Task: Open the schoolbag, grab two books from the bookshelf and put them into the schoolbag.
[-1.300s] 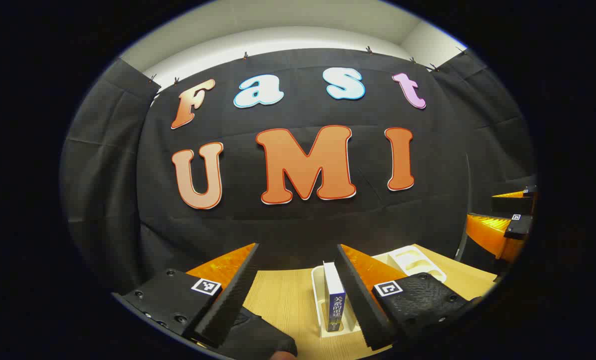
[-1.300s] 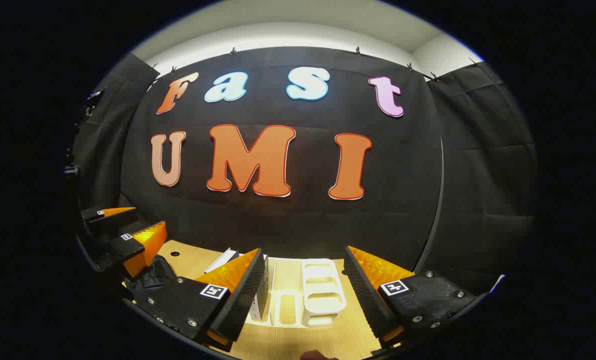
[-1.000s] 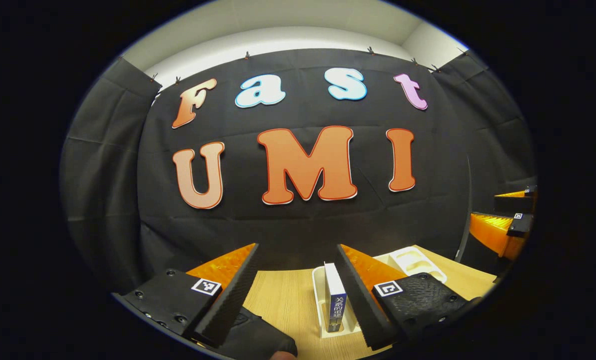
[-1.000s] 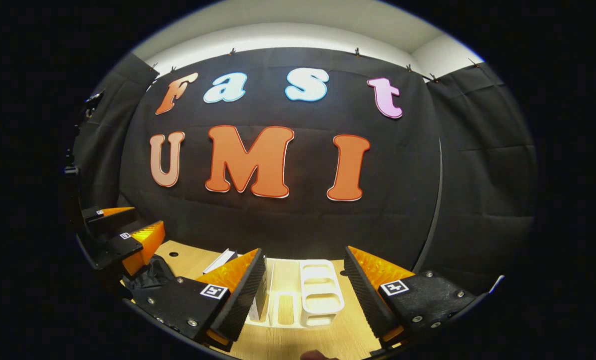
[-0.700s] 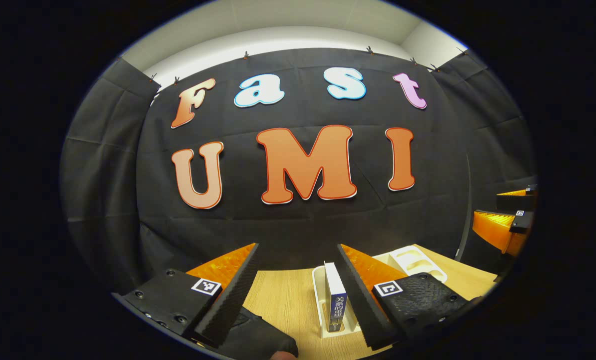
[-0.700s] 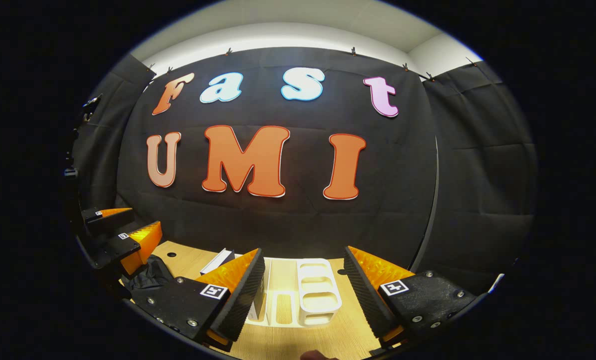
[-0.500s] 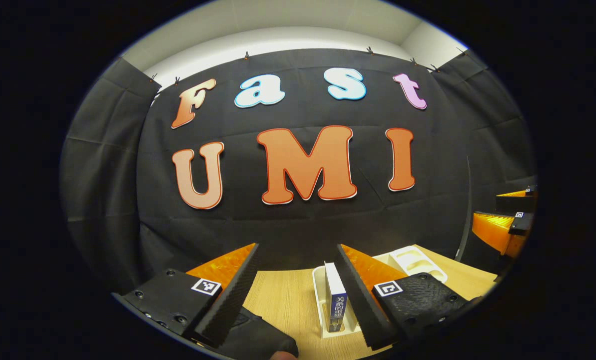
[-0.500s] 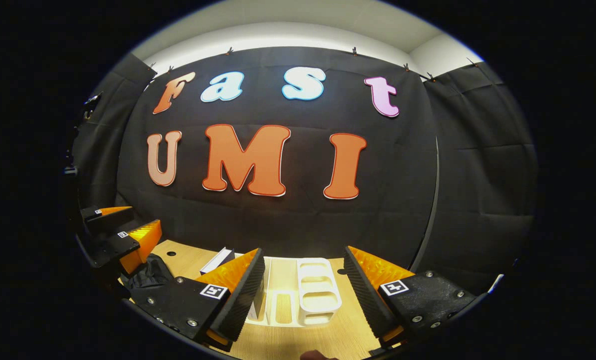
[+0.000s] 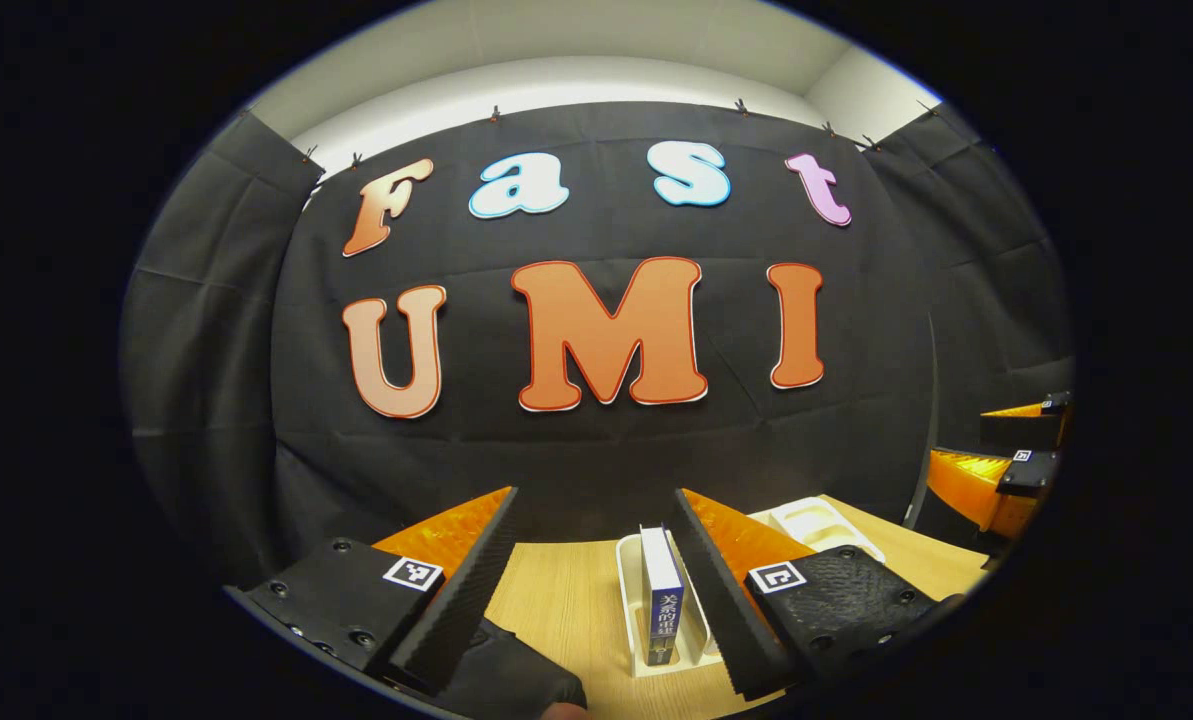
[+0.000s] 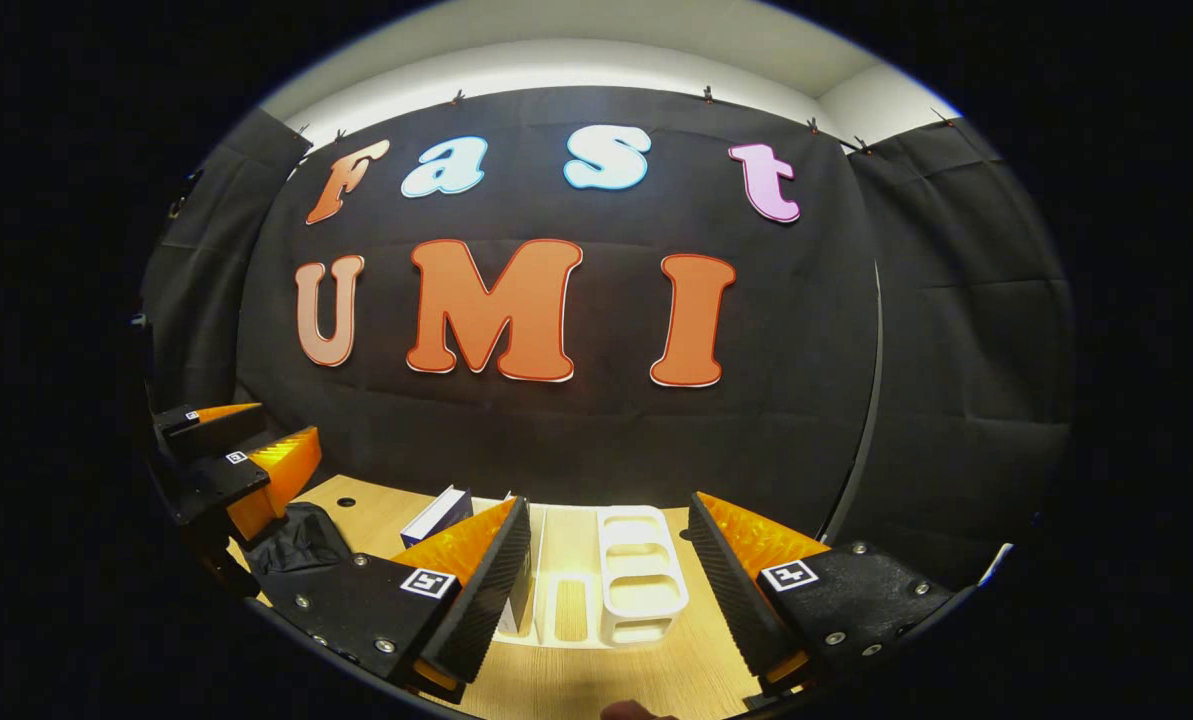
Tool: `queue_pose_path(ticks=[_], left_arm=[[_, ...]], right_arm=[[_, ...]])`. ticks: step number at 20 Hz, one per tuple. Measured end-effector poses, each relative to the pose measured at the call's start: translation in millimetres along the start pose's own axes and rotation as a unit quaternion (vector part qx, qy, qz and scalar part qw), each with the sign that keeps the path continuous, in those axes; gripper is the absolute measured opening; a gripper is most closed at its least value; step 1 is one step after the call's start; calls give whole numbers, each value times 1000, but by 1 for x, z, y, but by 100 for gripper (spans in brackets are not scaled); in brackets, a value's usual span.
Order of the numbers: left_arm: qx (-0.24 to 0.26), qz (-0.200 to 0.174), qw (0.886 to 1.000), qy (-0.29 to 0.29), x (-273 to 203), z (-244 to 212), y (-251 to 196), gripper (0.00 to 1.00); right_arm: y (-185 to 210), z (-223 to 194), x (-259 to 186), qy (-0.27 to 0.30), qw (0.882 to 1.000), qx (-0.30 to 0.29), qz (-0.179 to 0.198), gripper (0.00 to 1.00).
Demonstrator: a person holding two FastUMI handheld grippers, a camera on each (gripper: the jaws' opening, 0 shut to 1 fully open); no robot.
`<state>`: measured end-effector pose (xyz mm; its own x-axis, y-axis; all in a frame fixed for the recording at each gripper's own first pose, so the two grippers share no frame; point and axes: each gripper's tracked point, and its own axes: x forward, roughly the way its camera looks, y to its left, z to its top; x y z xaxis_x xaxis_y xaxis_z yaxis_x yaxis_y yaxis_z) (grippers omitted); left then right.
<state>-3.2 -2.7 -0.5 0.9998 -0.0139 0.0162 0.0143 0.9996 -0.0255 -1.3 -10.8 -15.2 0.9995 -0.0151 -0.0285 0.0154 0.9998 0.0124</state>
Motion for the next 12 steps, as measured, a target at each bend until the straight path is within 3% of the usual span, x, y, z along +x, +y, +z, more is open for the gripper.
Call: queue_pose_path(ticks=[12], left_arm=[[-5, -2, 1000, -9, 4, 9, -3, 95]], right_arm=[[-18, 5, -3, -6, 1000, -2, -22, 95]])
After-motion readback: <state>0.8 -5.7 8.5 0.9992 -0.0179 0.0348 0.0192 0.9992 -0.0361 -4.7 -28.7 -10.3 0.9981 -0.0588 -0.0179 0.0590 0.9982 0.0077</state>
